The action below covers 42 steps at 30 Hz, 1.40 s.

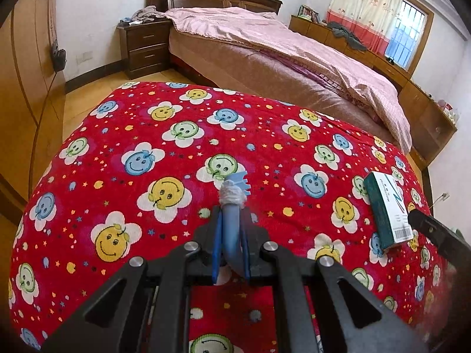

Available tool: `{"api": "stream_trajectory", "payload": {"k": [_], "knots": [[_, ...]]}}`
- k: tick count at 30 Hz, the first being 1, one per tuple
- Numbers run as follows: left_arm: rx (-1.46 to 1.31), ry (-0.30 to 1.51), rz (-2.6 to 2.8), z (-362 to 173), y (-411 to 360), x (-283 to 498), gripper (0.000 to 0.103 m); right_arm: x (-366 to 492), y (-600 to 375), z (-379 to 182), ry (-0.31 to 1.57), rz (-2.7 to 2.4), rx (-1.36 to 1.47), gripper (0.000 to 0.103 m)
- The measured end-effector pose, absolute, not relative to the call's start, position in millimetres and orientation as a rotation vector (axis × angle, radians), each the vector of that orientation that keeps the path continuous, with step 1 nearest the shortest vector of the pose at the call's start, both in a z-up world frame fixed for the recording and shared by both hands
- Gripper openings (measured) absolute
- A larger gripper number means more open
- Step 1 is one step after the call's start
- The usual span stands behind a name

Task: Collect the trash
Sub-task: 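Close the right tool on the white medicine box, then carry the blue tube and white medicine box over the bucket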

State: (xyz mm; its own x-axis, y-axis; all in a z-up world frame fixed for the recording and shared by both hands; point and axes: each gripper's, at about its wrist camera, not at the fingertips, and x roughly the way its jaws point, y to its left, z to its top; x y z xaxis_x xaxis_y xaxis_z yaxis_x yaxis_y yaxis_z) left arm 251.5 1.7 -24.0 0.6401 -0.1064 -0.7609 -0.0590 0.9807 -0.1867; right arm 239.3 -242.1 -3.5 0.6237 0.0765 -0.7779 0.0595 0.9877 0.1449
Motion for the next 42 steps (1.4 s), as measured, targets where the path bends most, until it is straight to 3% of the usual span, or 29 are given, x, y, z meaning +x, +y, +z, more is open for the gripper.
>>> {"api": "stream_trajectory", "payload": {"k": [14,15,16,42], "knots": [[-0.215,0.875,-0.051,-22.3,-0.2,248.9,0.011,244.6,-197.3,-23.0,0.95,0.052,0.12,0.072],[-0.216,0.873,-0.051,-22.2,-0.2,249.0,0.011,244.3,-194.7,-23.1,0.949,0.05,0.106,0.066],[-0.217,0.873,-0.051,-22.0,0.1,248.7,0.011,244.1,-193.9,-23.1,0.947,0.048,0.098,0.053],[-0.167,0.744,-0.101,16.7,-18.2,223.9,0.011,128.9,-258.4,45.7,0.794,-0.02,0.244,0.053]]}}
